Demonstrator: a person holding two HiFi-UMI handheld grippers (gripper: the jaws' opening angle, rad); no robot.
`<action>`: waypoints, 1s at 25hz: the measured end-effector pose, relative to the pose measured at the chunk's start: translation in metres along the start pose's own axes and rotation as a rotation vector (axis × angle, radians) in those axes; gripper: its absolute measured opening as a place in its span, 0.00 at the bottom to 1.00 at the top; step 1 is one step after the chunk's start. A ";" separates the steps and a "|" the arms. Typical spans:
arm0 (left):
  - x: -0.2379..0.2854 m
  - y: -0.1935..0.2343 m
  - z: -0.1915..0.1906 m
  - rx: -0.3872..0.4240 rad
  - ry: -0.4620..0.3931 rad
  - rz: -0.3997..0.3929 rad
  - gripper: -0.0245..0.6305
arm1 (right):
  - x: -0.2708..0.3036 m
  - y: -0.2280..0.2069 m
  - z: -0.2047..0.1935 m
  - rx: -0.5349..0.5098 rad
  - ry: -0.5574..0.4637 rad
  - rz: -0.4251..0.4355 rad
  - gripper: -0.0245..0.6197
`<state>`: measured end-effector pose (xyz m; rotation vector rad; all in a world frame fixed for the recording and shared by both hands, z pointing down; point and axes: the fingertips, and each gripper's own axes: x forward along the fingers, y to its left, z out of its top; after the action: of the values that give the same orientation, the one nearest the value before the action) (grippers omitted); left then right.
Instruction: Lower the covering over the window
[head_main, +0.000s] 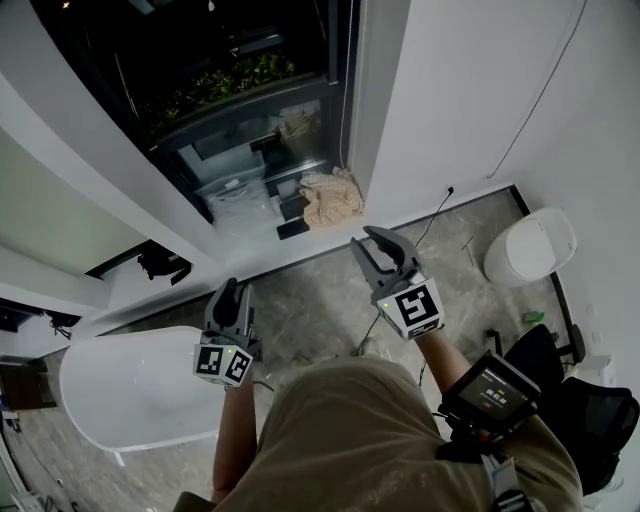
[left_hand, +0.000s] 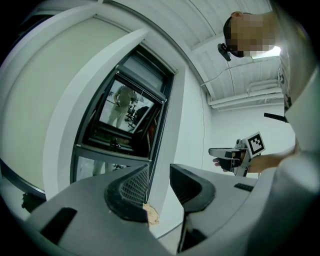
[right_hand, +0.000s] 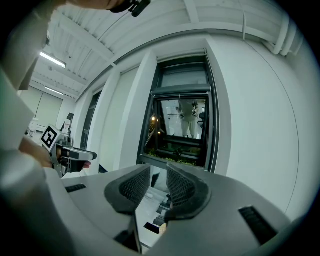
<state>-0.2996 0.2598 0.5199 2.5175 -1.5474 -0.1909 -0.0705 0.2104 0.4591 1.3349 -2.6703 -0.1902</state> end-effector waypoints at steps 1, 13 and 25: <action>0.000 0.000 0.000 0.001 0.000 0.000 0.22 | 0.000 0.000 0.000 -0.001 -0.001 -0.002 0.20; 0.008 -0.004 -0.005 -0.009 0.015 -0.016 0.22 | 0.001 0.005 -0.011 -0.052 0.076 0.016 0.13; 0.021 -0.021 -0.015 -0.006 0.034 -0.061 0.22 | 0.001 0.004 -0.024 -0.055 0.100 0.032 0.12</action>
<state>-0.2690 0.2520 0.5295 2.5518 -1.4566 -0.1595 -0.0697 0.2111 0.4839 1.2504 -2.5824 -0.1869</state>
